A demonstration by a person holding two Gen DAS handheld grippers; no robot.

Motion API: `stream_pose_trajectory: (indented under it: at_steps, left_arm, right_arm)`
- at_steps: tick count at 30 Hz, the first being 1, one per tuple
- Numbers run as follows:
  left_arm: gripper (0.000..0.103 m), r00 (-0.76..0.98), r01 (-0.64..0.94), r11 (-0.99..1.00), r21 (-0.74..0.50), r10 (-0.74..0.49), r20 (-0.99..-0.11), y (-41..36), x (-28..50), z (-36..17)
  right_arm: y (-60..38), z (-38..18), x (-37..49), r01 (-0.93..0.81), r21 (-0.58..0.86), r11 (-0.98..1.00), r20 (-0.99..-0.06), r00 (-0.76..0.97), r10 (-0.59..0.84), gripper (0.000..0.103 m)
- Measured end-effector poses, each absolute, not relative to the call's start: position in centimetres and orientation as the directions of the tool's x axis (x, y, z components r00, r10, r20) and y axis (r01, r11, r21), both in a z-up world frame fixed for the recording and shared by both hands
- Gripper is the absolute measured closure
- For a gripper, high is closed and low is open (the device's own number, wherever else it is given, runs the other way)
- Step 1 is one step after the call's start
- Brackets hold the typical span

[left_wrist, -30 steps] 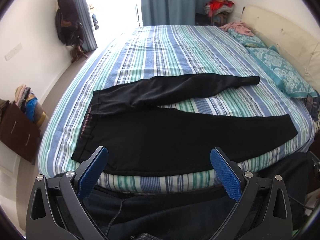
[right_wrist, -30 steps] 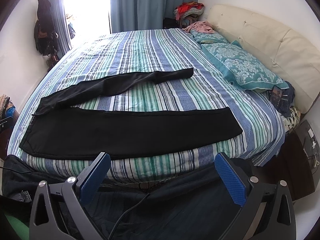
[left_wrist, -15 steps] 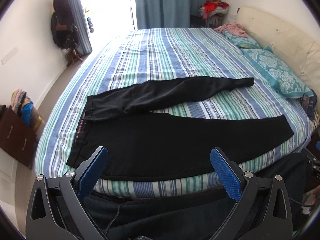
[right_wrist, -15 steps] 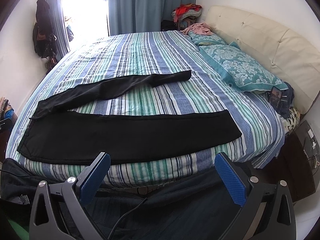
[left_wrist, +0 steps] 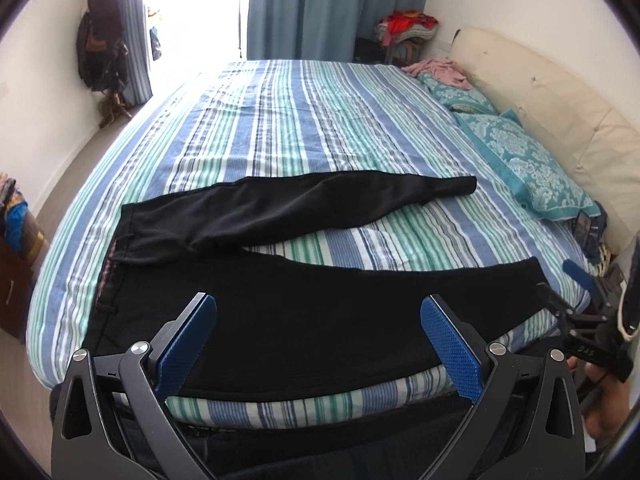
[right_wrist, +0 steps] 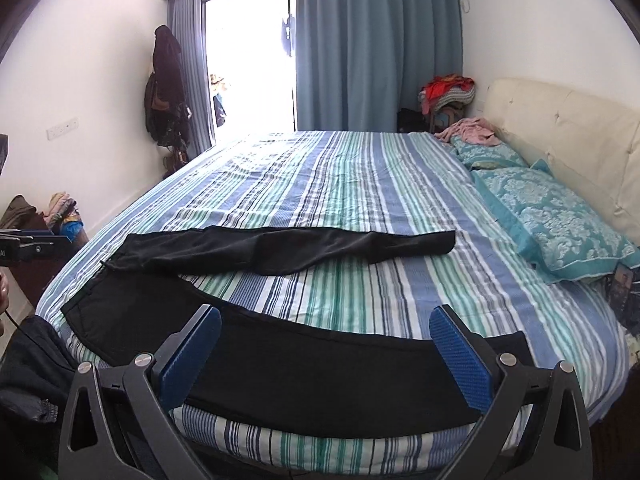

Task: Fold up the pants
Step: 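Move the right tool toward the folded trouser leg cuff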

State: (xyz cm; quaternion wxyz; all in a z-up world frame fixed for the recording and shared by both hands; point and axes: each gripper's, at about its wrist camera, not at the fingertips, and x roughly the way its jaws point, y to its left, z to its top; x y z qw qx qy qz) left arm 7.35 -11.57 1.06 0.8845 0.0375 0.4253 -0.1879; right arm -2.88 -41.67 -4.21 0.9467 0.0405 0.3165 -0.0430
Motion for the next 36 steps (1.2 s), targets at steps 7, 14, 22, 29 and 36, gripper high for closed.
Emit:
stream_pose_trajectory:
  at_steps: [7,14,22,29,36]
  left_arm:
    - [0.001,0.535,0.352,0.936,-0.033,-0.230,-0.813,-13.3,8.9,-0.9]
    - [0.001,0.429,0.292,0.956,-0.032,-0.161,-0.889,-14.7,10.7,-4.0]
    - [0.001,0.407,0.268,0.963,0.027,-0.088,-0.909,-15.5,11.5,-4.7]
    - [0.001,0.378,0.293,0.956,0.025,-0.091,-0.921,-16.2,11.9,-5.4]
    - [0.001,0.391,0.318,0.948,0.011,-0.120,-0.913,-16.4,11.3,-4.8]
  right_arm:
    - [-53.0,-11.1,6.9,0.212,0.175,0.962,-0.704,0.710,-0.028,0.000]
    - [-68.3,-17.1,21.0,0.351,0.331,0.876,-0.743,0.670,0.012,0.000]
    - [-72.4,-22.0,31.0,0.408,0.348,0.844,-0.813,0.580,0.054,0.002]
    - [-74.0,-21.1,28.5,0.412,0.414,0.812,-0.762,0.645,0.062,0.079]
    - [-71.4,-14.6,22.6,0.282,0.399,0.873,-0.668,0.741,0.067,0.080]
